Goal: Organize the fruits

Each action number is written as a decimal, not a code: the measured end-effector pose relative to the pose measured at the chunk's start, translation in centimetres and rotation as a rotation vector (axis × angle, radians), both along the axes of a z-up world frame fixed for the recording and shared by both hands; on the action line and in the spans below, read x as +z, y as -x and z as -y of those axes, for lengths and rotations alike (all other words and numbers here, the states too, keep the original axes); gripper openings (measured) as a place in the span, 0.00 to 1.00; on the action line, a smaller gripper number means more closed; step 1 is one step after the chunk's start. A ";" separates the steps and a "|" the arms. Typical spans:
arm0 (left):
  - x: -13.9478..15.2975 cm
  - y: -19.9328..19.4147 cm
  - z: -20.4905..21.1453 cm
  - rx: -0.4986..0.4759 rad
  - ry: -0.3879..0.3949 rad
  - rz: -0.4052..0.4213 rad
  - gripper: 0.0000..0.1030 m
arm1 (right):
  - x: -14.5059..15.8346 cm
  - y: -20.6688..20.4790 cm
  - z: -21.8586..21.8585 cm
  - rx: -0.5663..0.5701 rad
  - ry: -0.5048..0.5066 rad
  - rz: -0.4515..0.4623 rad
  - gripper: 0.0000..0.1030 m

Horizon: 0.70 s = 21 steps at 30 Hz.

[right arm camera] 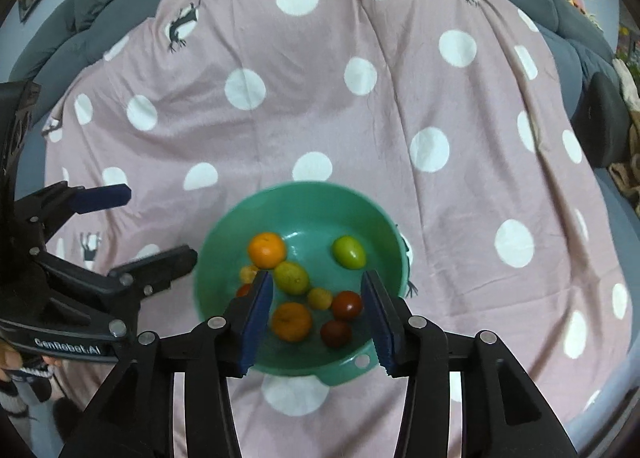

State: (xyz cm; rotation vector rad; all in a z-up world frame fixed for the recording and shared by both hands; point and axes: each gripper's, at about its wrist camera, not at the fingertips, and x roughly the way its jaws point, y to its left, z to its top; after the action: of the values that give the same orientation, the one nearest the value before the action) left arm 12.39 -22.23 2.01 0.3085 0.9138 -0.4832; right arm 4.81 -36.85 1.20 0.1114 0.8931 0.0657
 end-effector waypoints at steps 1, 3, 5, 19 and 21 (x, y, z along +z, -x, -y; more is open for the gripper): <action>0.8 0.0 -0.1 0.027 -0.015 -0.001 0.99 | 0.7 0.1 0.0 0.004 0.000 -0.007 0.46; 1.7 0.2 -0.3 0.056 -0.035 0.003 0.99 | 2.4 0.4 -0.2 0.018 -0.003 -0.013 0.46; 2.6 0.5 -0.4 0.078 -0.058 0.011 0.99 | 3.5 0.7 -0.3 0.040 -0.004 -0.019 0.47; 8.8 2.9 0.1 0.080 -0.036 0.074 0.99 | 7.9 1.8 0.0 0.053 0.022 -0.013 0.47; 9.1 3.1 0.2 0.082 -0.039 0.083 0.99 | 8.3 1.9 0.0 0.050 0.025 -0.006 0.47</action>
State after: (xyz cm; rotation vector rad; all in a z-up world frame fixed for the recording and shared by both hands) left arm 9.34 -22.44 11.11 0.3229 0.8520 -0.3748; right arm 2.91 -36.86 9.50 0.0658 0.9026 0.1010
